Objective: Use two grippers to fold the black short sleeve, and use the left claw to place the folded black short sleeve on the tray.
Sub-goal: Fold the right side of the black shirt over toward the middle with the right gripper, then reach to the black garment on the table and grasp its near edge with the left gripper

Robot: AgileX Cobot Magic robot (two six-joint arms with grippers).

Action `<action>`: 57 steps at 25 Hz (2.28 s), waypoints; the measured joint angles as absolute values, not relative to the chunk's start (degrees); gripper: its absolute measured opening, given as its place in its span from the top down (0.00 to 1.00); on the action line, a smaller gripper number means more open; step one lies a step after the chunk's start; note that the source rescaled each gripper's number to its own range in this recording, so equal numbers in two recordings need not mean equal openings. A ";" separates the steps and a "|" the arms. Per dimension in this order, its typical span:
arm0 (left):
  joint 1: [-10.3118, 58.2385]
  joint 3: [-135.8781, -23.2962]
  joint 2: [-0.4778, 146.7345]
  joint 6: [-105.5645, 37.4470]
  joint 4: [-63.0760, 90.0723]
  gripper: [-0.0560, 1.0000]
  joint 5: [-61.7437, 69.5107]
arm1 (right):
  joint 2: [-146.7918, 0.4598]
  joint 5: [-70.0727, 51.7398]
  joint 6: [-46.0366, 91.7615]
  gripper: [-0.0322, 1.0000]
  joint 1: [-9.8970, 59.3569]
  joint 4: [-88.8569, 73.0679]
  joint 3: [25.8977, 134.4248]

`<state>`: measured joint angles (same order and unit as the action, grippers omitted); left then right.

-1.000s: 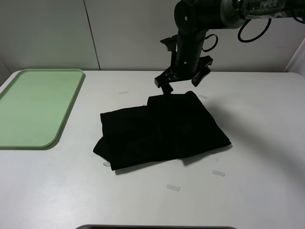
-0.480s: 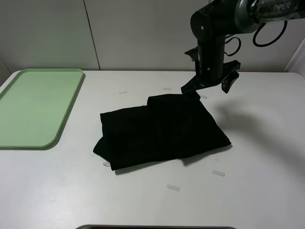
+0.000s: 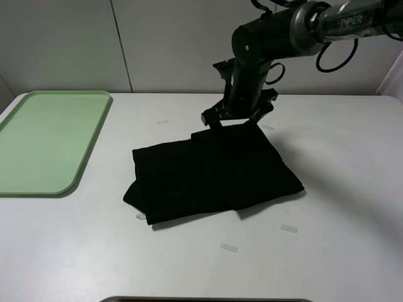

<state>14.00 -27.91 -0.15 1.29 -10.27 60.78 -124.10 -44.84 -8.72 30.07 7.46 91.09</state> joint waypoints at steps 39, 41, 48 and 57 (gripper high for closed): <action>14.00 -27.91 -0.15 1.29 -10.33 0.00 60.43 | -89.64 -53.92 -8.94 0.00 27.38 11.94 78.30; 14.00 -27.91 -0.15 1.29 -10.33 0.00 60.39 | -83.59 -53.92 -8.94 0.00 27.09 11.24 73.14; 14.00 -27.91 -0.15 1.29 -10.33 0.00 60.39 | -58.04 -54.45 -8.94 0.00 27.02 10.48 58.58; 14.00 -27.91 -0.15 1.29 -10.33 0.00 60.39 | -26.56 -59.97 -8.94 0.00 27.02 10.47 51.06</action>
